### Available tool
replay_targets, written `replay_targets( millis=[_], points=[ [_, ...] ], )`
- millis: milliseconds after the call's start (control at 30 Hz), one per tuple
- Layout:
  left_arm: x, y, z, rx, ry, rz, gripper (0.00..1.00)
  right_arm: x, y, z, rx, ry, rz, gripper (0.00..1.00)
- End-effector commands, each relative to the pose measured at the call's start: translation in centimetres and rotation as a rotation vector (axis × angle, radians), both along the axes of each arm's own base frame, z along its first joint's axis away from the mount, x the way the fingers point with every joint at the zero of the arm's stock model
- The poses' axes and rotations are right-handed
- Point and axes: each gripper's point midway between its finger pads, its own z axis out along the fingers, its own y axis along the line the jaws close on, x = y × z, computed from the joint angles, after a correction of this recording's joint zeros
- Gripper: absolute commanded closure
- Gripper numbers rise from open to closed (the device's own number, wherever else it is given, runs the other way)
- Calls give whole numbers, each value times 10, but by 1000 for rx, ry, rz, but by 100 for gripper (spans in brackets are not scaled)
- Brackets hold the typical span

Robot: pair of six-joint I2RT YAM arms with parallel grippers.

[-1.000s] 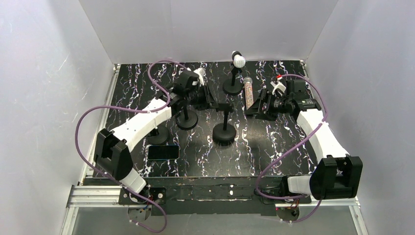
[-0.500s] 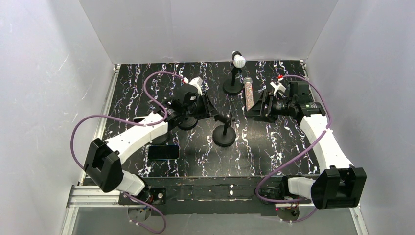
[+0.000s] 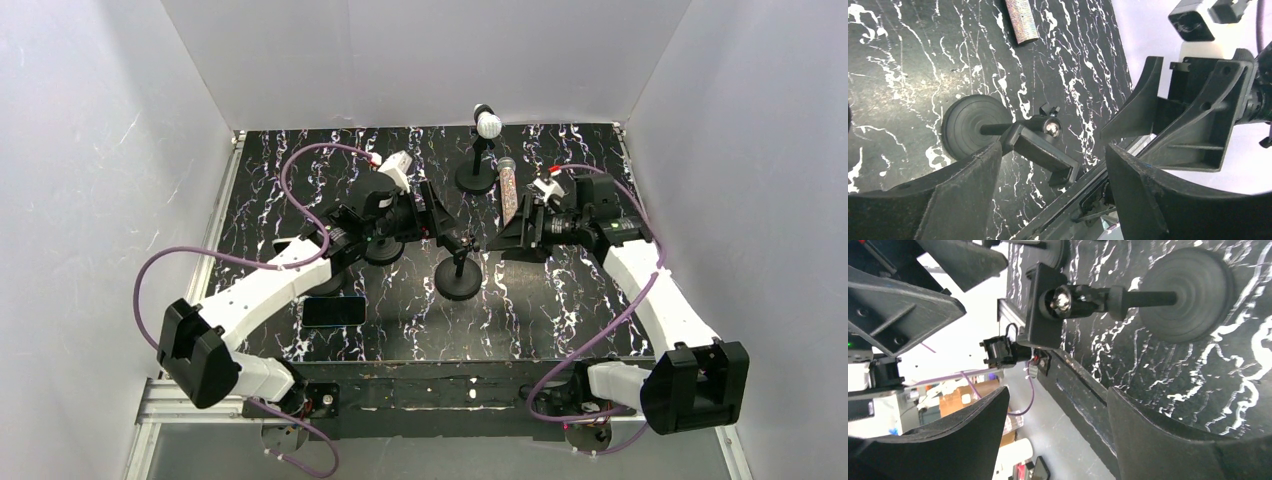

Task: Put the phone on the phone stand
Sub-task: Place the phone stand at the center of the board, then adjust the phone stand at the center of the board.

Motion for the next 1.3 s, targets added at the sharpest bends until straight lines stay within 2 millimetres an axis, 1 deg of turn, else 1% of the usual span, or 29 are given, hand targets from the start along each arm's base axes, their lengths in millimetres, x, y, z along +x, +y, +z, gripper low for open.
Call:
replay_targets(
  millis=[0, 67, 133, 267, 400, 500, 633, 767, 833, 967, 1033, 1100, 1267],
  points=[
    [-3, 20, 34, 43, -114, 21, 22, -9, 22, 13, 106, 9, 63, 20],
    [-1, 28, 45, 73, -164, 31, 18, -12, 31, 11, 122, 26, 78, 19],
    [1, 35, 55, 102, -204, 39, 17, -14, 39, 10, 129, 56, 89, 19],
    [1, 37, 66, 118, -250, 24, 15, -11, 50, 2, 122, 84, 82, 18],
    [-1, 36, 67, 115, -256, 7, 15, -2, 54, -5, 120, 118, 51, 18],
    [-3, 38, 63, 118, -253, 8, 14, 3, 56, -13, 106, 150, 42, 18],
    [-5, 40, 60, 118, -246, 9, 14, 6, 63, -23, 93, 193, 51, 21],
    [-7, 42, 54, 125, -234, 12, 14, 3, 67, -32, 96, 232, 69, 25],
    [-8, 43, 51, 131, -230, 16, 14, 1, 67, -35, 95, 240, 73, 31],
    [-8, 45, 50, 133, -230, 20, 13, 0, 66, -40, 88, 250, 76, 37],
    [-7, 45, 48, 139, -229, 20, 13, -1, 67, -44, 85, 259, 80, 45],
    [-7, 45, 48, 144, -229, 18, 13, -1, 66, -48, 78, 265, 82, 51],
    [-7, 45, 48, 150, -230, 14, 13, -3, 61, -60, 26, 276, 69, 52]
  ],
)
